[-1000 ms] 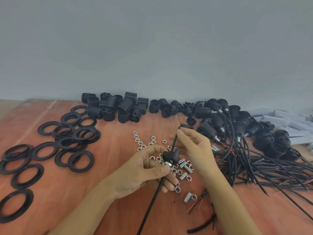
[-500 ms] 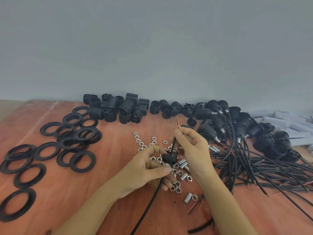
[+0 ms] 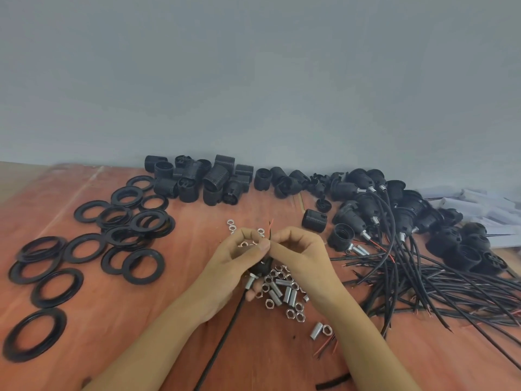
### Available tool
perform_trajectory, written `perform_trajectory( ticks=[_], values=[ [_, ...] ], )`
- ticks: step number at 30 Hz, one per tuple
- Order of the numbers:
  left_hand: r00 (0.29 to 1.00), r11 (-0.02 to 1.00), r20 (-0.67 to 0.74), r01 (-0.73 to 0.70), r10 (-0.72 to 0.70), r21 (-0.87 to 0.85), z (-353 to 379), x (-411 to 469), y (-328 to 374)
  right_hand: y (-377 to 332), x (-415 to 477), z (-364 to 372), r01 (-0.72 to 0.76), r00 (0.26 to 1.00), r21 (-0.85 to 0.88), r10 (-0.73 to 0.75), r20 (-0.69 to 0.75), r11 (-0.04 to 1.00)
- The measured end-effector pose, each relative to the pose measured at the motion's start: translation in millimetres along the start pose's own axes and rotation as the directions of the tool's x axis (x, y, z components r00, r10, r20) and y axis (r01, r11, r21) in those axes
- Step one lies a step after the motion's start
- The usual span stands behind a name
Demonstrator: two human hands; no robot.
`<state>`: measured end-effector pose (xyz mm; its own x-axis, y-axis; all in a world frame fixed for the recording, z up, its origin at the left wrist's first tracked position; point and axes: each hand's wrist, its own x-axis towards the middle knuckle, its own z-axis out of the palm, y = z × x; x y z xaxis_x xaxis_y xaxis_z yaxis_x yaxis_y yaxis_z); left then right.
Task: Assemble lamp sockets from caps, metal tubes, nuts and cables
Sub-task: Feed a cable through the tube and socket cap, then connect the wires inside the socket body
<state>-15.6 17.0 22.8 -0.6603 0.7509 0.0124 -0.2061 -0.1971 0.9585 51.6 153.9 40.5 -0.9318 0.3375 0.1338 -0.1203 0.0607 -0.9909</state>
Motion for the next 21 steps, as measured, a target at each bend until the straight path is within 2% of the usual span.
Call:
perform_trajectory(
  ticks=[4,10,15,21],
  values=[
    [0.997,0.997,-0.064,-0.055,0.052,-0.05,-9.9,3.0,6.6,-7.1,9.2,9.6,0.049,0.998,0.075,-0.046,-0.031,0.996],
    [0.988,0.992,-0.095,-0.123,0.125,0.019,-14.5,1.5,6.2,-12.9,19.0,22.5,0.07,0.997,-0.084,-0.072,-0.019,0.994],
    [0.964,0.99,-0.23,-0.126,0.136,0.058,-18.7,5.2,5.2,-11.7,22.4,26.8,0.076,0.983,-0.158,-0.101,-0.157,0.985],
    [0.952,0.985,-0.255,-0.147,0.166,0.093,-19.6,6.2,3.4,-10.3,24.5,32.5,0.101,0.98,-0.167,-0.127,-0.151,0.981]
  ],
)
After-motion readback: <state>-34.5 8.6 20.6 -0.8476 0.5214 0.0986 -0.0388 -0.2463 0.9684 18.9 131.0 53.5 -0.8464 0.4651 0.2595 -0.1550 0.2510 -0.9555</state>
